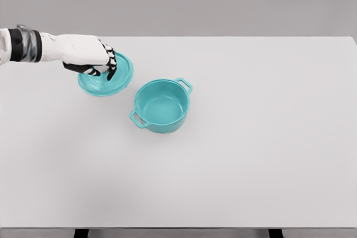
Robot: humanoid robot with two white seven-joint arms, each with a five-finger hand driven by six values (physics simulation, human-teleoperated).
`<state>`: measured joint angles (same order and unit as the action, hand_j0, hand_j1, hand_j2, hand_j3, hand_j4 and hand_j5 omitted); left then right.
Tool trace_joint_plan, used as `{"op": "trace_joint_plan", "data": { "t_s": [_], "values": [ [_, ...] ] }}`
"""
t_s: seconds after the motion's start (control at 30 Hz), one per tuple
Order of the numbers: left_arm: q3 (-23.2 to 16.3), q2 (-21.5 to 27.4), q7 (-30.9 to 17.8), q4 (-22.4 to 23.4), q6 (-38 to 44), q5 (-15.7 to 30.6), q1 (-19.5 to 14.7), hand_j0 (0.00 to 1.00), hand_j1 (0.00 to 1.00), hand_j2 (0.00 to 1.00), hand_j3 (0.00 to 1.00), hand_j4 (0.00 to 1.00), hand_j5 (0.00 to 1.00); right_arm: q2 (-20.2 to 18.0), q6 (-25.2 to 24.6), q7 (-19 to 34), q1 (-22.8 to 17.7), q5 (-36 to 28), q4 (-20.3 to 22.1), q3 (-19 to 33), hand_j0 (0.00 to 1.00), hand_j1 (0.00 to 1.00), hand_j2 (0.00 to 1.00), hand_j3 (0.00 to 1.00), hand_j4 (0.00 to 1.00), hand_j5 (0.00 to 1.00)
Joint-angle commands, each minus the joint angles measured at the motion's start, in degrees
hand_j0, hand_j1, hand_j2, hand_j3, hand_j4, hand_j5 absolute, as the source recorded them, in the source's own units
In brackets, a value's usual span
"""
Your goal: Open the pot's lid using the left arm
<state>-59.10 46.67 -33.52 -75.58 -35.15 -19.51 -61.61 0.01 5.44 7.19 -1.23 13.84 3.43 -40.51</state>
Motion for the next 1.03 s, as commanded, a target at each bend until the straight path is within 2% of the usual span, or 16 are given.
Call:
{"op": "trace_joint_plan", "data": {
  "t_s": [0.0, 0.1, 0.27, 0.3, 0.33, 0.5, 0.63, 0.7, 0.77, 0.8, 0.83, 0.87, 1.0],
  "values": [
    [0.1, 0.6, 0.0, 3.5, 0.1, -2.1, 0.0, 0.42, 0.42, 0.42, 0.42, 0.42, 0.42, 0.0, 0.0, 0.0, 0.0, 0.0, 0.0, 0.0, 1.0, 1.0, 1.0, 1.0, 1.0, 1.0],
    [-0.1, 0.0, 0.0, 5.1, 0.1, -5.2, 0.4, 0.45, 0.45, 0.45, 0.45, 0.45, 0.45, 0.0, 0.0, 0.0, 0.0, 0.0, 0.0, 0.0, 1.0, 1.0, 1.0, 1.0, 1.0, 1.0],
    [-0.6, -0.3, 0.0, 5.2, 0.1, -5.8, 0.6, 0.47, 0.47, 0.47, 0.47, 0.47, 0.47, 0.0, 0.0, 0.0, 0.0, 0.0, 0.0, 0.0, 1.0, 1.0, 1.0, 1.0, 1.0, 1.0],
    [-0.6, -0.4, 0.0, 5.2, 0.1, -5.7, 0.6, 0.56, 0.56, 0.56, 0.56, 0.56, 0.56, 0.0, 0.0, 0.0, 0.0, 0.0, 0.0, 0.0, 1.0, 1.0, 1.0, 1.0, 1.0, 1.0],
    [-0.6, -0.5, 0.1, 5.2, 0.1, -5.7, 0.6, 0.6, 0.6, 0.6, 0.6, 0.6, 0.6, 0.0, 0.0, 0.0, 0.0, 0.0, 0.0, 0.0, 1.0, 1.0, 1.0, 1.0, 1.0, 1.0],
    [-0.4, -0.7, 0.3, 5.2, 0.1, -5.4, 0.9, 0.96, 0.96, 0.96, 0.96, 0.96, 0.96, 0.0, 0.0, 0.0, 0.0, 0.0, 0.0, 0.0, 1.0, 1.0, 1.0, 1.0, 1.0, 1.0],
    [-0.2, -0.7, 0.3, 5.4, 0.1, -4.9, 1.0, 1.0, 1.0, 1.0, 1.0, 1.0, 1.0, 0.0, 0.0, 0.0, 0.0, 0.0, 0.0, 0.0, 1.0, 1.0, 1.0, 1.0, 1.0, 1.0],
    [-0.1, -0.5, 0.5, 8.3, 0.1, -4.7, 1.1, 1.0, 1.0, 1.0, 1.0, 1.0, 1.0, 0.0, 0.0, 0.0, 0.0, 0.0, 0.0, 0.0, 1.0, 1.0, 1.0, 1.0, 1.0, 1.0],
    [0.0, -0.5, 0.5, 16.2, 0.1, -2.1, 0.8, 1.0, 1.0, 1.0, 1.0, 1.0, 1.0, 0.0, 0.0, 0.0, 0.0, 0.0, 0.0, 0.0, 1.0, 1.0, 1.0, 1.0, 1.0, 1.0],
    [0.0, -0.5, 0.5, 18.1, 0.1, -0.8, 0.8, 1.0, 1.0, 1.0, 1.0, 1.0, 1.0, 0.0, 0.0, 0.0, 0.0, 0.0, 0.0, 0.0, 1.0, 1.0, 1.0, 1.0, 1.0, 1.0],
    [0.2, -0.6, 0.6, 22.0, 0.1, 0.8, 0.8, 1.0, 1.0, 1.0, 1.0, 1.0, 1.0, 0.0, 0.0, 0.0, 0.0, 0.0, 0.0, 0.0, 1.0, 1.0, 1.0, 1.0, 1.0, 1.0],
    [0.9, -0.6, 0.6, 23.7, 0.1, 0.7, 0.8, 1.0, 1.0, 1.0, 1.0, 1.0, 1.0, 0.0, 0.0, 0.0, 0.0, 0.0, 0.0, 0.0, 1.0, 1.0, 1.0, 1.0, 1.0, 1.0],
    [1.0, -0.6, 0.6, 24.3, 0.1, 0.8, 0.8, 1.0, 1.0, 1.0, 1.0, 1.0, 1.0, 0.0, 0.0, 0.0, 0.0, 0.0, 0.0, 0.0, 1.0, 1.0, 1.0, 1.0, 1.0, 1.0]
  ]
}}
